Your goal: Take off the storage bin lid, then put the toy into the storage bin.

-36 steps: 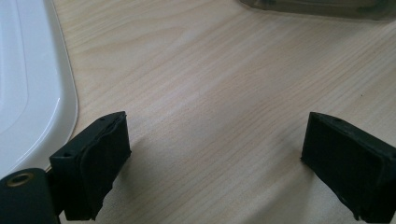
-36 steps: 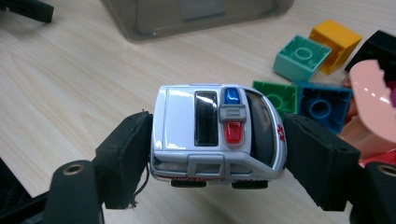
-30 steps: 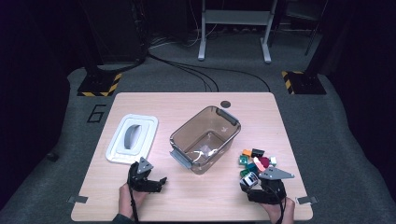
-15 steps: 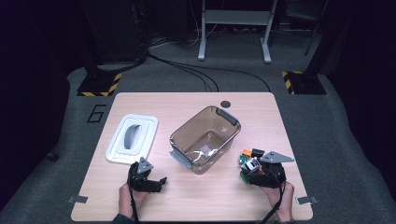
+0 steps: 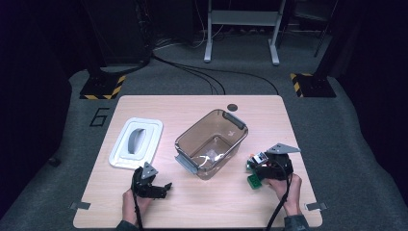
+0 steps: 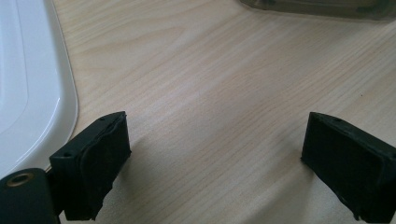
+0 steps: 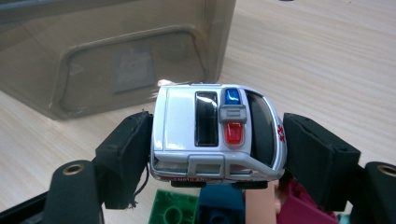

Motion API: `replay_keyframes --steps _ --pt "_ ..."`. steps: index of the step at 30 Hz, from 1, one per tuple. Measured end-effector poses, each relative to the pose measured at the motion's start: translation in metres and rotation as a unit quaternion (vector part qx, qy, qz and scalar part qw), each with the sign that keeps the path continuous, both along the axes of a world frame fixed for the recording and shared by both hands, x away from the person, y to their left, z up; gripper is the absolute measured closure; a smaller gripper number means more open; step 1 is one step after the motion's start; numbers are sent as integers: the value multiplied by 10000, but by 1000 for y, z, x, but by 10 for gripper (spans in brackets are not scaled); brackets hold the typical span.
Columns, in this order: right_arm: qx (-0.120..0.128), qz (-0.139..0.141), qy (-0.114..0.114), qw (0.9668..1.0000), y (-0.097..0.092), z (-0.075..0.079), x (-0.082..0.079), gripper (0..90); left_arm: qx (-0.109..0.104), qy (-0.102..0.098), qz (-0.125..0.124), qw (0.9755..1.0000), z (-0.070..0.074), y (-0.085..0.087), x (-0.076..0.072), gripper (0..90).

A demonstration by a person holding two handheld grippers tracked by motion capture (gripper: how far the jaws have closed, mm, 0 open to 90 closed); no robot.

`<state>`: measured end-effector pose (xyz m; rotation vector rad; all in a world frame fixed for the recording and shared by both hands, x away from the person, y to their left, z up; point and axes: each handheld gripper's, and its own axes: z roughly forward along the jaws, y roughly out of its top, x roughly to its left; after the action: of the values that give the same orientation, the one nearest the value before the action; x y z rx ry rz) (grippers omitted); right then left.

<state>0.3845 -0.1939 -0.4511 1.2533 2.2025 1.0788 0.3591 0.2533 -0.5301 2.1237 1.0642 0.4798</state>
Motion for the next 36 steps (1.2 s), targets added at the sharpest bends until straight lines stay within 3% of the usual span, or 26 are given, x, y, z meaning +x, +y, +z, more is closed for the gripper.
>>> replay_keyframes --steps 12,36 --pt "-5 -17 -5 10000 -1 14 24 252 -6 -19 21 10000 0 0 0 75" --pt "-93 -148 -70 9998 -5 49 52 252 -3 -5 3 10000 0 0 0 76"
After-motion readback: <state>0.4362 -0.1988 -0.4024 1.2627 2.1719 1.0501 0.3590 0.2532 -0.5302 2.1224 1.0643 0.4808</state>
